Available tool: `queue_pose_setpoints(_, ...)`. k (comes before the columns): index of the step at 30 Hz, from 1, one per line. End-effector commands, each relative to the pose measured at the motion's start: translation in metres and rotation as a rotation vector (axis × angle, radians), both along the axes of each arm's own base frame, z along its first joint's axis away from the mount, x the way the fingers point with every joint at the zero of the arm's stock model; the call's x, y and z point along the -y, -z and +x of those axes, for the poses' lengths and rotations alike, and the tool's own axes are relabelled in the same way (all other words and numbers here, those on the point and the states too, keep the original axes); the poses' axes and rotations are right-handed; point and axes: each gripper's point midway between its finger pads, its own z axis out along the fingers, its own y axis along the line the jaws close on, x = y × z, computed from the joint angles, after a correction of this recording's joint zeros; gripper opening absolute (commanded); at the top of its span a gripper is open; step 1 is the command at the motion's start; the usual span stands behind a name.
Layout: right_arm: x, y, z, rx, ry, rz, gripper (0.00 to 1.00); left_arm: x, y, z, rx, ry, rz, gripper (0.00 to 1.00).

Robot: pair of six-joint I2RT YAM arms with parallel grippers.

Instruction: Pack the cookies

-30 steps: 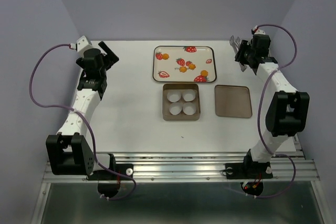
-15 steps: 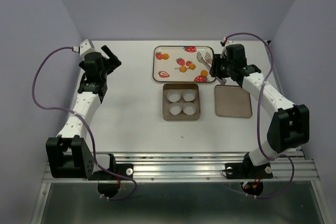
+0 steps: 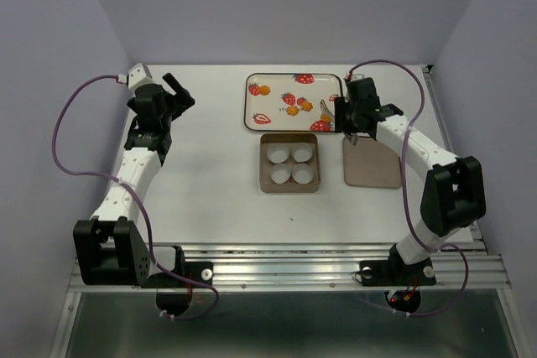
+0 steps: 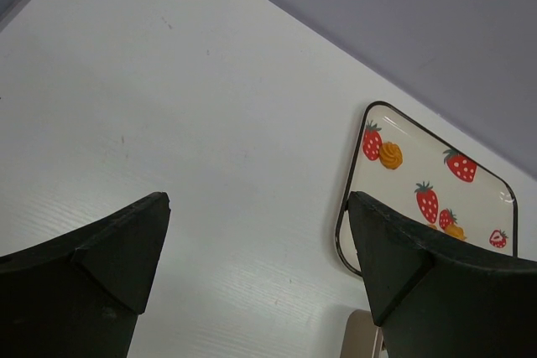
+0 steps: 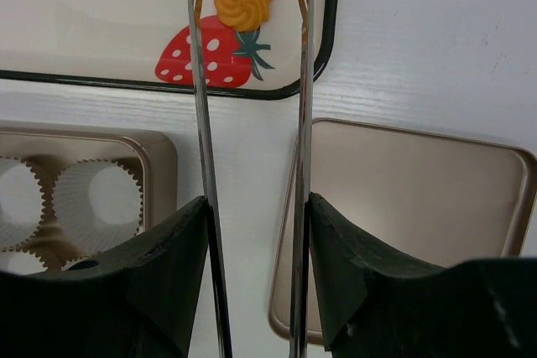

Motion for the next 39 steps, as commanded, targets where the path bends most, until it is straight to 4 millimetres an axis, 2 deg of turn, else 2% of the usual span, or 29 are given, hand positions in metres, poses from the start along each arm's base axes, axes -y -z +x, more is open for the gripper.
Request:
queue_pose_setpoints(1,0.002,-0.013,0.008,0.047,0.009,-0.02,0.55,0.003,-0.017,0.0,0.054,0.009,0.002,0.99)
queue_pose_setpoints(13,-0.006,0.012,0.005,-0.02,-0.023,-0.006,0.57,0.004,-0.012,0.003,0.041,0.013,-0.012,0.99)
queue_pose_setpoints(21,-0.01,0.022,-0.002,-0.064,-0.03,0.019,0.55,0.007,-0.005,0.009,0.031,0.025,-0.018,0.99)
queue_pose_setpoints(31,-0.006,0.025,-0.012,-0.097,-0.004,0.017,0.52,0.008,0.001,0.009,0.016,0.029,-0.02,0.99)
queue_pose_setpoints(39,-0.004,0.021,-0.015,-0.096,0.013,0.018,0.41,0.01,-0.001,0.008,0.027,0.038,-0.03,0.99)
